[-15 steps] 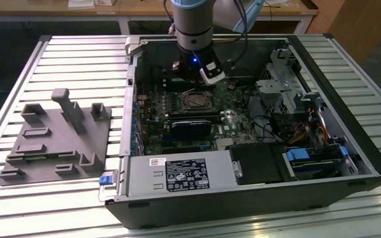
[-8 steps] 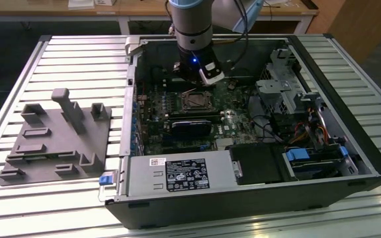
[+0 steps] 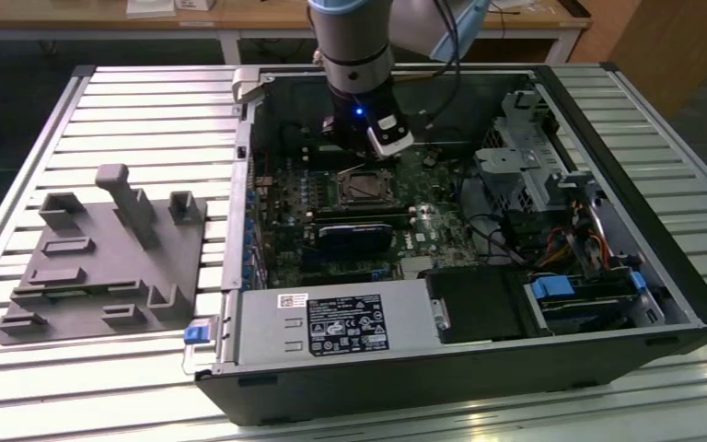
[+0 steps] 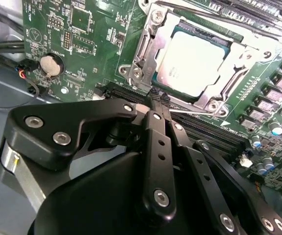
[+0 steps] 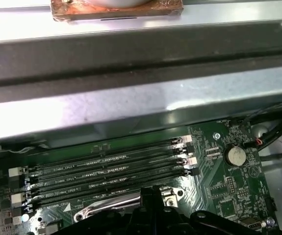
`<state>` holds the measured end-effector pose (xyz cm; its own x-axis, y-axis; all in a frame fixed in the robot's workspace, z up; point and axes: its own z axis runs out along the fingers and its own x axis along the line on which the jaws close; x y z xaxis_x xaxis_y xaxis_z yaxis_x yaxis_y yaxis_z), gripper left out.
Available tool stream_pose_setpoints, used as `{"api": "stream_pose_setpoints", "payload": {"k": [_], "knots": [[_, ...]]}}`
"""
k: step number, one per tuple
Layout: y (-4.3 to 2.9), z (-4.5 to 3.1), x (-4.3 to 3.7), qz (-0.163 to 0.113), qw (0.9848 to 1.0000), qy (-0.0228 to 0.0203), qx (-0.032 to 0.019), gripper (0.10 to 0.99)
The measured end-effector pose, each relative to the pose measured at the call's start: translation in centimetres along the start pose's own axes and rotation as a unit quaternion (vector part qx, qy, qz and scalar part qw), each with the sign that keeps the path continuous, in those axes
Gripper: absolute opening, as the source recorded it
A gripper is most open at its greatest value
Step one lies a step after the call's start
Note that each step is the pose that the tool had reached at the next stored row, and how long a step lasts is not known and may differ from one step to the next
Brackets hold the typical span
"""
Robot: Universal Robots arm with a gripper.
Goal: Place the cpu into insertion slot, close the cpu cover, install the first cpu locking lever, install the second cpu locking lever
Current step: 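Install the first cpu locking lever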
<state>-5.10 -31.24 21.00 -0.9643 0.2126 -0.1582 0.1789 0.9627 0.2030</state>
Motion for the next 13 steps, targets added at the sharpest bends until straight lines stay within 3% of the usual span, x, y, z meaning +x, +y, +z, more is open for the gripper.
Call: {"api": "stream_pose_setpoints", "payload": {"k": [7,13], "knots": [[0.67,0.13,0.45,0.001,1.0000,-0.0040,0.0031,0.106],[1.02,0.25,0.85,0.002,0.9999,-0.0100,0.0071,0.106]]}}
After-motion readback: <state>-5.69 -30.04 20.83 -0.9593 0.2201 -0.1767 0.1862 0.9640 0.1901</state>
